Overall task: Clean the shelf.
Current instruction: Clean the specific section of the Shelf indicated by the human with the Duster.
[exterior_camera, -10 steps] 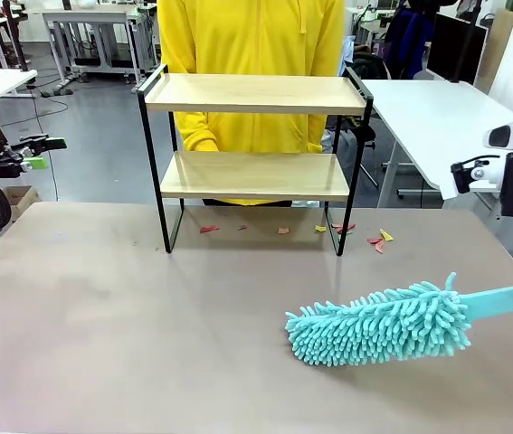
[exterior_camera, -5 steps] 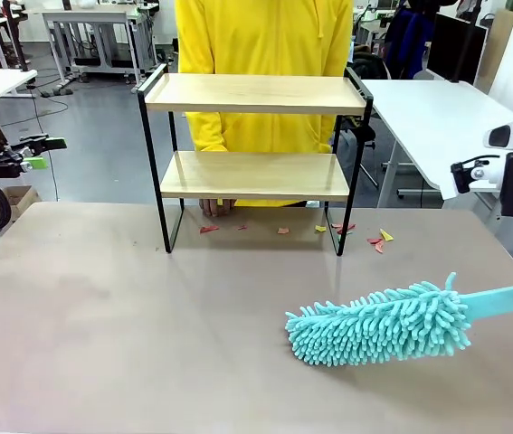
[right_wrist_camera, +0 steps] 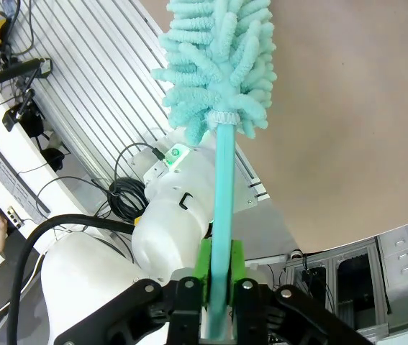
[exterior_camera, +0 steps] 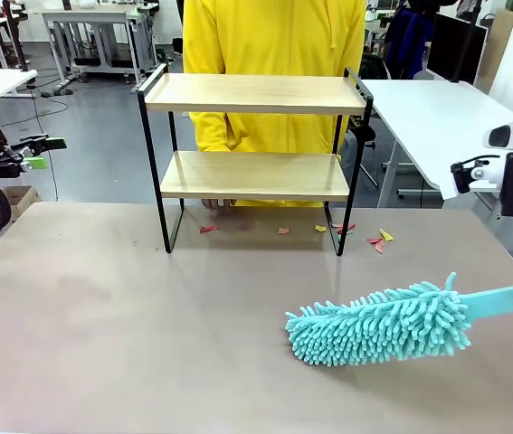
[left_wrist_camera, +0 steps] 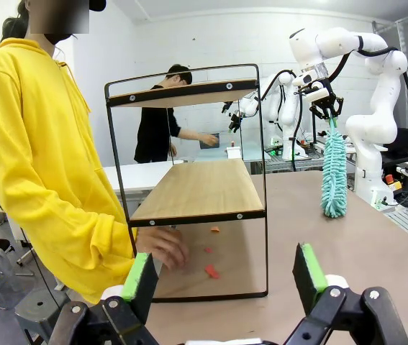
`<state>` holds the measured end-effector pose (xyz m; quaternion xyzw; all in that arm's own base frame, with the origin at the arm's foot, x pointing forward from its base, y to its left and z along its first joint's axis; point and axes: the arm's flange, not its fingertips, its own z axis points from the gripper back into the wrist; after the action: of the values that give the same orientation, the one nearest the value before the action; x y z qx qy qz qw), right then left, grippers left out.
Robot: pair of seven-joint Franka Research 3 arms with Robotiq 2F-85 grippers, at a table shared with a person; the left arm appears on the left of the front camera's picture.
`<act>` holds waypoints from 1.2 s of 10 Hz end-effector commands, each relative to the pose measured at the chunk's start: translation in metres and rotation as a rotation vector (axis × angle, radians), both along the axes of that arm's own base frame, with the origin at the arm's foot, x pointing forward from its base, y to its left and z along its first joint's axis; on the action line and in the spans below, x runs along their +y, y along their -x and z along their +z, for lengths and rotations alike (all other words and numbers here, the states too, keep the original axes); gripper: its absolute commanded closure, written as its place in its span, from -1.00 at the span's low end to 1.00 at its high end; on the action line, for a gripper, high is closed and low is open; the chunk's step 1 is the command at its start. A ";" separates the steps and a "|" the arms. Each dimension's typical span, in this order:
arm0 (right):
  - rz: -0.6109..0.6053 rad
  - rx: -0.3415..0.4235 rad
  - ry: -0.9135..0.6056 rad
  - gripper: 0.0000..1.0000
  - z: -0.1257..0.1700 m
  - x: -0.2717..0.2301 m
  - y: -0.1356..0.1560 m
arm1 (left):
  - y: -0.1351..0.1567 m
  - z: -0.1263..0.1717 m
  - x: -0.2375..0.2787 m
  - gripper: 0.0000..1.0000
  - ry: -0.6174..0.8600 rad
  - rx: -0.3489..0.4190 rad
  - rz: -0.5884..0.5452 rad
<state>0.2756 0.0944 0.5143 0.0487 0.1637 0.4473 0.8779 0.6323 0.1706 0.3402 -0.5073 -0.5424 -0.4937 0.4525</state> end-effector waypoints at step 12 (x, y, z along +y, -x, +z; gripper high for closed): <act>-0.011 -0.011 -0.009 0.74 -0.002 0.003 -0.001 | 0.002 0.003 0.000 -1.00 -0.004 -0.001 0.005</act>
<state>0.2756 0.0944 0.5143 0.0487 0.1637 0.4473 0.8779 0.6323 0.1706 0.3402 -0.5073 -0.5424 -0.4937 0.4525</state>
